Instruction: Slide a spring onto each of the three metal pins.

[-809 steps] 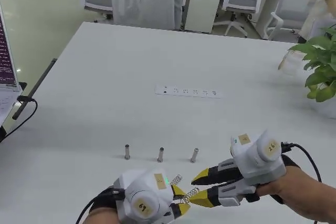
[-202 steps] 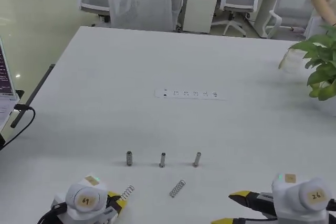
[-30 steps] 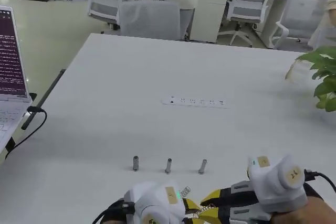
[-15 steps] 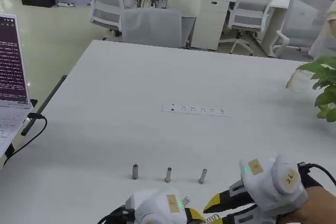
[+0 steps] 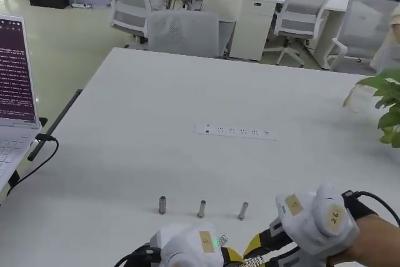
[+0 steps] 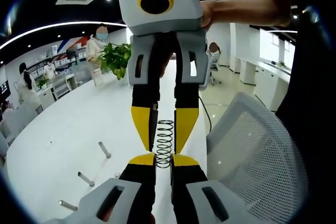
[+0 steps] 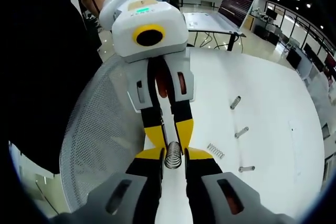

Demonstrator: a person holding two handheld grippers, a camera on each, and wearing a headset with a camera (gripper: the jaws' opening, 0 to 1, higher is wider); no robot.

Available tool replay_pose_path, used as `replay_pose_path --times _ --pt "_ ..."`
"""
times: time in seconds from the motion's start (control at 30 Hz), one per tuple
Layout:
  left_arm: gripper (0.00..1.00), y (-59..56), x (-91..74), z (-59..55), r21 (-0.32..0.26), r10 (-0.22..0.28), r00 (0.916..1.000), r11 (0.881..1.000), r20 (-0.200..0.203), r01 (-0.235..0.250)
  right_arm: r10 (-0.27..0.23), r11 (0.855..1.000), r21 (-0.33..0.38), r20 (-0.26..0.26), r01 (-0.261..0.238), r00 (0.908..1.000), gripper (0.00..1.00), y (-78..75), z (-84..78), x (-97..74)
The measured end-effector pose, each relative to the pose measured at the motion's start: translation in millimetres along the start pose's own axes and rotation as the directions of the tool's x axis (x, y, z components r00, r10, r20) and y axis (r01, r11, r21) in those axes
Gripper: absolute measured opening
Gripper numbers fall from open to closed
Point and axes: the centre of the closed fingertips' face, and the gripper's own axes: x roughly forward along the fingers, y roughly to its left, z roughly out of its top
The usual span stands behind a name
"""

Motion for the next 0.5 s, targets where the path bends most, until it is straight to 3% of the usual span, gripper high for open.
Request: replay_pose_path --times 0.5 --pt "0.02 0.9 -0.4 4.7 -0.026 0.005 0.9995 1.0 0.032 -0.004 0.027 0.997 -0.066 -0.039 -0.03 0.9989 0.09 1.5 1.2 -3.9"
